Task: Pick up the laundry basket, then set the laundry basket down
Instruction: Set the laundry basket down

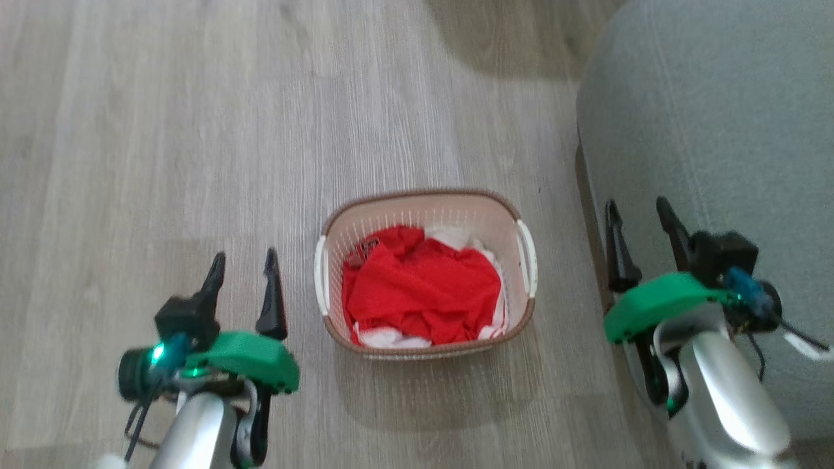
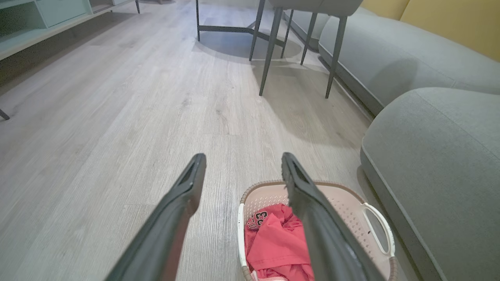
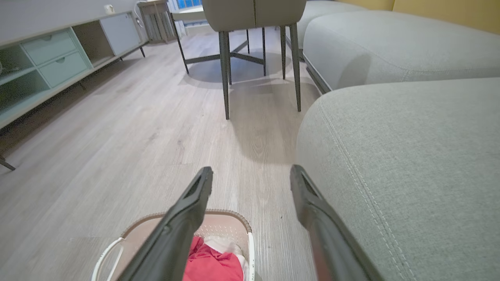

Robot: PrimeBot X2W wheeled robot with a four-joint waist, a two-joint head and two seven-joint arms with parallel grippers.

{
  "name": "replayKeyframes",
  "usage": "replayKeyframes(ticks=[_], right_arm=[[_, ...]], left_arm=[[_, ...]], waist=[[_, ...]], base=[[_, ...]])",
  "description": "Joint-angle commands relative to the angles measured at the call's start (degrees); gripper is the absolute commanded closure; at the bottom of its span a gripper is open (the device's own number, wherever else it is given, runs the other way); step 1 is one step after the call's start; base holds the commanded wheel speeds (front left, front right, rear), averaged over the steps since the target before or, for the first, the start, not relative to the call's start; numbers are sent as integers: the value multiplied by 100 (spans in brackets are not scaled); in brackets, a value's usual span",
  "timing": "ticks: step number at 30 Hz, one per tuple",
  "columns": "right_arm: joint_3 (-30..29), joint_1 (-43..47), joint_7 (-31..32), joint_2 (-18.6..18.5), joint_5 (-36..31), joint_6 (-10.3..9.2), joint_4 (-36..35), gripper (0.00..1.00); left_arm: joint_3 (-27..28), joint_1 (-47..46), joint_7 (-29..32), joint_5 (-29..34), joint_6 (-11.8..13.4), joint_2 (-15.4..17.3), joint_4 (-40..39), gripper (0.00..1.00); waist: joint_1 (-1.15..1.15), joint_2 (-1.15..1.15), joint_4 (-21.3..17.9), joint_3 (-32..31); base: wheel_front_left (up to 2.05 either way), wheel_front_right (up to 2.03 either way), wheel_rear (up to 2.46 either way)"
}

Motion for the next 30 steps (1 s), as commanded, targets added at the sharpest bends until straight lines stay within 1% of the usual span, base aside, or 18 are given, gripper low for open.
replayKeyframes(ticks=[1,7,9,10,18,24,30], right_arm=[[71,188,-77,73,-74,-10,-418,0],[9,829,-77,73,-105,-10,-986,0],[2,925,-77,73,-108,-10,-1069,0],[-19,1098,-77,73,-108,-10,-1251,0],[-60,1667,-77,73,-99,-10,-1764,0],[-118,2039,-77,73,-98,-10,-1988,0],[-142,2135,-77,73,-140,-10,-2015,0]], left_arm=[[335,123,-29,91,-31,8,-374,0],[531,716,-29,296,-90,-34,-828,0],[559,804,-29,327,-96,-38,-890,0],[616,969,-29,387,-105,-44,-1001,0],[778,1449,-29,467,-108,-71,-1307,0],[871,1726,-29,464,-110,-88,-1417,0],[944,1817,-29,491,-116,-95,-1447,0]], waist=[[1,-1,49,-380],[1,-1,101,-673],[1,-1,106,-712],[1,-1,108,-785],[1,-1,66,-1015],[1,-1,22,-1173],[1,-1,-2,-1236]], base=[[0,0,0],[0,0,0],[0,0,0],[0,0,0],[0,0,0],[0,0,0],[0,0,0]])
